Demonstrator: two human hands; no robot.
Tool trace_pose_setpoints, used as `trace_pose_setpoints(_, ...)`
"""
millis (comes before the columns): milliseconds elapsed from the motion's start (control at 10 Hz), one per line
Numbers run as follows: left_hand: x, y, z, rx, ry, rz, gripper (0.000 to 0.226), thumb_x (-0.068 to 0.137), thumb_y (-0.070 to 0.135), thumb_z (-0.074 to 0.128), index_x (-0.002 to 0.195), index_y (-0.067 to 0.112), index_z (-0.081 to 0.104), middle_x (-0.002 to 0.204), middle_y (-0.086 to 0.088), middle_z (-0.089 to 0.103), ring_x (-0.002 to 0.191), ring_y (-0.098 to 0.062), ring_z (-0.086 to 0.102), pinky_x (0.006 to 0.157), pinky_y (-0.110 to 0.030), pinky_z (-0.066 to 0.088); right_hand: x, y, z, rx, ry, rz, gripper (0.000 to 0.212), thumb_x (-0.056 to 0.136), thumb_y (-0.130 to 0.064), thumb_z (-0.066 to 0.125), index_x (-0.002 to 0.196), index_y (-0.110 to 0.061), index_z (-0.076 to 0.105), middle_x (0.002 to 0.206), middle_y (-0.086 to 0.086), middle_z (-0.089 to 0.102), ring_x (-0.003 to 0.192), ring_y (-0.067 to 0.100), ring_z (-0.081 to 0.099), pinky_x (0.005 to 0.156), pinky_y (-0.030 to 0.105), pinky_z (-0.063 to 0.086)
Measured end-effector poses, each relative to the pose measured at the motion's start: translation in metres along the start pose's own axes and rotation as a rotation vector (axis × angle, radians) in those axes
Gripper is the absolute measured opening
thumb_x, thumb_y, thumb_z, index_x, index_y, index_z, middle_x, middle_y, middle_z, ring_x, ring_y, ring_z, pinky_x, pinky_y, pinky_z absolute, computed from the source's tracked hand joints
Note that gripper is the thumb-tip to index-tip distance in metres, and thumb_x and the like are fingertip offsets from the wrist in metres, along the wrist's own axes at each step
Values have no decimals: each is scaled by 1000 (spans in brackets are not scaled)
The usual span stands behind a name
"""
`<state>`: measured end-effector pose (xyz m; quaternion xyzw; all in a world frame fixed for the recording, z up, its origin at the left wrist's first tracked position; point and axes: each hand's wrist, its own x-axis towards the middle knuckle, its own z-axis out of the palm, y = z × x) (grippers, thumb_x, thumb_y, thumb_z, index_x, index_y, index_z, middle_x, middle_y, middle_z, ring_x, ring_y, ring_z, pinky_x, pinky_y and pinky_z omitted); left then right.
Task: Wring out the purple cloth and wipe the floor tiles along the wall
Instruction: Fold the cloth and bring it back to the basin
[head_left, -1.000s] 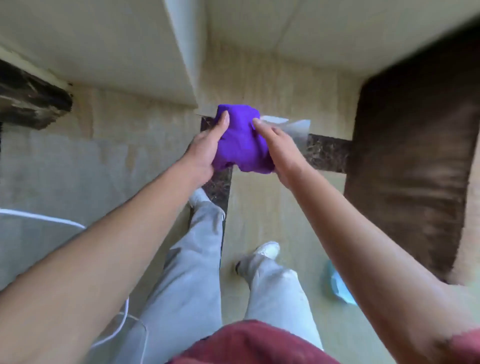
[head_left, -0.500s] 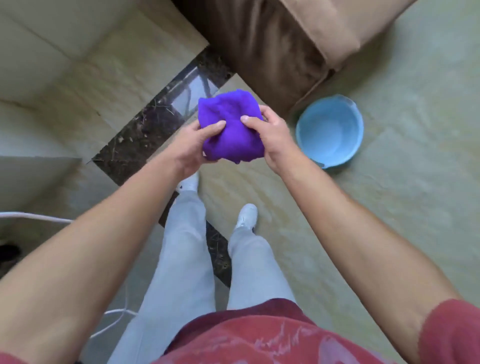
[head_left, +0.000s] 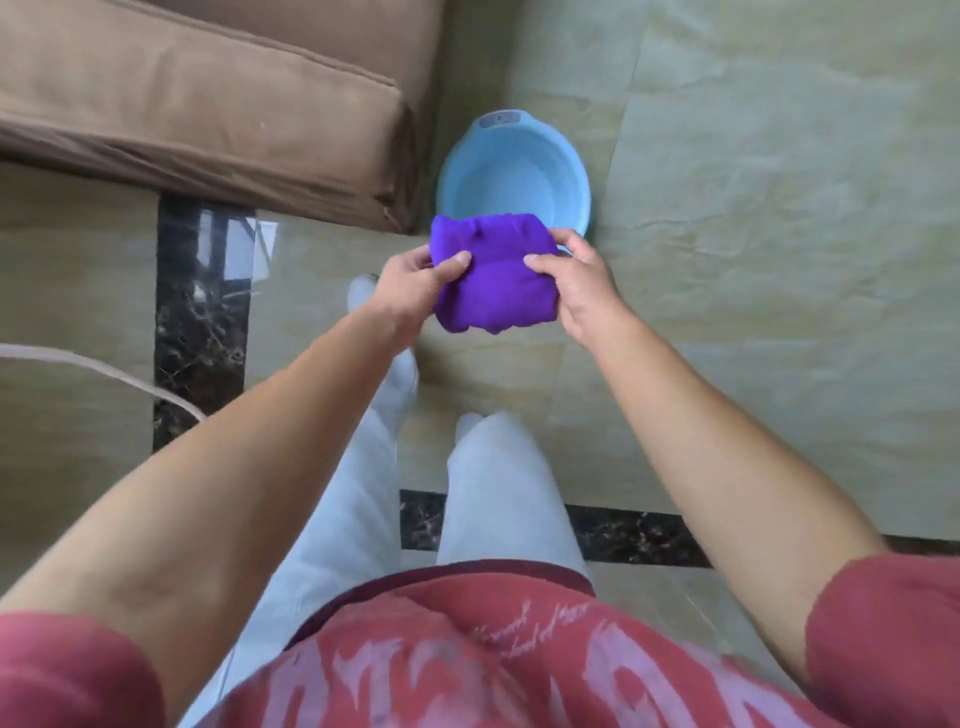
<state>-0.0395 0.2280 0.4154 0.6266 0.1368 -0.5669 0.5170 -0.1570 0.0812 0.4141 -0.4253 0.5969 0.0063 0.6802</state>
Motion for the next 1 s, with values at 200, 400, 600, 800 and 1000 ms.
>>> trace_pose_setpoints(200,98,14,48,272,23,-86,24,92,16,68,116,11,64,113,-10,71,102,-26,69,89,-40,56,95,8,-32,4,149,76,27,78,6,67,89,-19,64,89,9,68,85,26,66,87,45,56)
trace_pose_setpoints(400,269,-26,76,560,70,-55,39,90,24,70,127,14,63,114,-6,69,109,-26,70,94,-42,58,250,50,-43,-176,305,60,25,75,3,67,86,-19,61,87,5,65,76,20,63,65,26,51)
trace_pose_setpoints(600,441,-114,70,742,149,-66,42,94,31,64,133,17,59,109,-1,63,111,-23,67,95,-40,56,409,126,-39,-410,332,48,29,77,0,56,87,-27,57,81,-8,63,68,11,63,44,17,45)
trace_pose_setpoints(800,509,-163,52,738,187,-92,49,91,28,65,135,8,55,130,-8,66,119,-25,64,100,-35,52,477,174,-27,-564,310,125,17,79,-14,56,91,-25,52,81,-10,58,64,12,54,52,21,43)
trace_pose_setpoints(1000,437,-123,59,951,209,-31,75,88,36,66,153,16,34,149,-8,47,134,-23,51,108,-27,38,422,123,-18,-750,279,37,58,87,-21,51,144,-20,39,141,2,49,119,23,57,92,32,50)
